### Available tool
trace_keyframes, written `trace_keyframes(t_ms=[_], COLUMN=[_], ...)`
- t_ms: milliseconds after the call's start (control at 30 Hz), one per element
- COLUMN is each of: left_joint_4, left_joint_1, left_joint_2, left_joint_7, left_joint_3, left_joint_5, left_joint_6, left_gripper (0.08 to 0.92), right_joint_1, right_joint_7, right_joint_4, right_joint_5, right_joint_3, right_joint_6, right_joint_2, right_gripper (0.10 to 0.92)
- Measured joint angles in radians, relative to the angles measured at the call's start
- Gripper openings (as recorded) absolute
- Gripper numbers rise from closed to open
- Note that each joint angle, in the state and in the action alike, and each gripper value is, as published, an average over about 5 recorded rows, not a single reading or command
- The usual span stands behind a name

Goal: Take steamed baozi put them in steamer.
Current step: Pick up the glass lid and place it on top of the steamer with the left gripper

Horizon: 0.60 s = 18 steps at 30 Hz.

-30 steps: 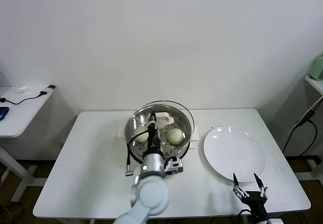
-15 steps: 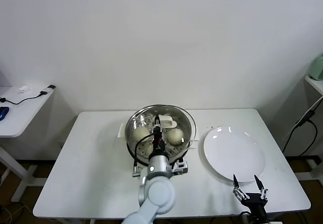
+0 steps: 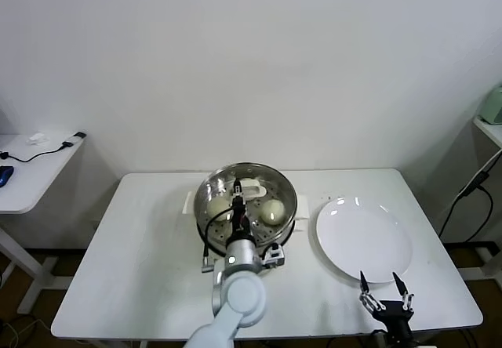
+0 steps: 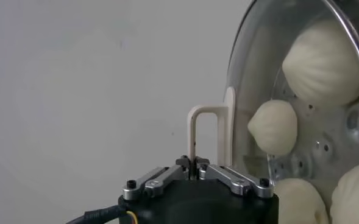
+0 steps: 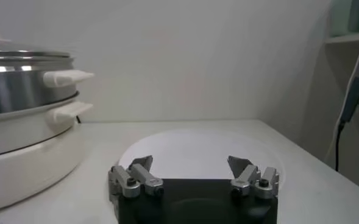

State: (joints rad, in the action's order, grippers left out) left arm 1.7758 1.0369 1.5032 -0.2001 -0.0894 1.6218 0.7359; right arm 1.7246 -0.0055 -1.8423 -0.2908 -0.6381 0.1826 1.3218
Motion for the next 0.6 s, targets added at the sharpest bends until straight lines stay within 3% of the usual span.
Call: trace_keyframes(t_ms=[333, 600], left_joint_4=[-0.015, -0.014], left_joint_1=[0.000, 0.004], left_joint_2=[0.000, -0.011], left_joint_7=[0.018, 0.027], left_joint_3=[0.001, 0.006], left_joint_5=[-0.013, -0.020], left_joint_6=[0.000, 0.001], left_gripper=[0.144, 0.334], right_joint_1=[-0.003, -0.003], right_joint_7=[-0.001, -0.002], right_joint_4=[-0.001, -0.008], right_joint_5=[0.000, 0.001], right_joint_3=[-0.006, -0.006], right_joint_6=[0.002, 0.005], right_joint_2=[0.000, 0.000], right_gripper=[0.823, 0.823])
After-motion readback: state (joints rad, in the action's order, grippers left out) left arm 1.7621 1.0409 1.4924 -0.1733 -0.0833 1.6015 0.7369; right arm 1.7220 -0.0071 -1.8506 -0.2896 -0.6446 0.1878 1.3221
